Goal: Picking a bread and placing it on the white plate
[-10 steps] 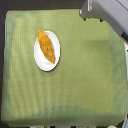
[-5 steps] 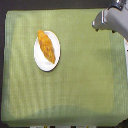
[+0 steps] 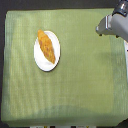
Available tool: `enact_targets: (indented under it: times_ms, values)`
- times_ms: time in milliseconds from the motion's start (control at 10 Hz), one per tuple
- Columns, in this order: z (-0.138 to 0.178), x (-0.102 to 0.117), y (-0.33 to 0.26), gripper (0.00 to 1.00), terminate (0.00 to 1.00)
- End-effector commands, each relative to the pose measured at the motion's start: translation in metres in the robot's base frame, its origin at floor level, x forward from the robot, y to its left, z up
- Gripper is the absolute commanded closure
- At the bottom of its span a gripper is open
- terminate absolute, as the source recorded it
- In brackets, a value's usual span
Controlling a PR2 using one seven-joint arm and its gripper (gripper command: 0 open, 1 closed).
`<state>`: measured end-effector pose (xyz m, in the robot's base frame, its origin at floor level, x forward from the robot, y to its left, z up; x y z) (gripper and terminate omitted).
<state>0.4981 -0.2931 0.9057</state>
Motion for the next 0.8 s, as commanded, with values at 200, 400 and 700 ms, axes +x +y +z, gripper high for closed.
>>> enact_targets:
  times_ms: [200,400,700]
  values:
    - [-0.0027,0.0,-0.002,0.0,0.0]
    - [-0.0027,0.0,-0.002,0.0,0.0]
    - [-0.0027,0.0,-0.002,0.0,0.0]
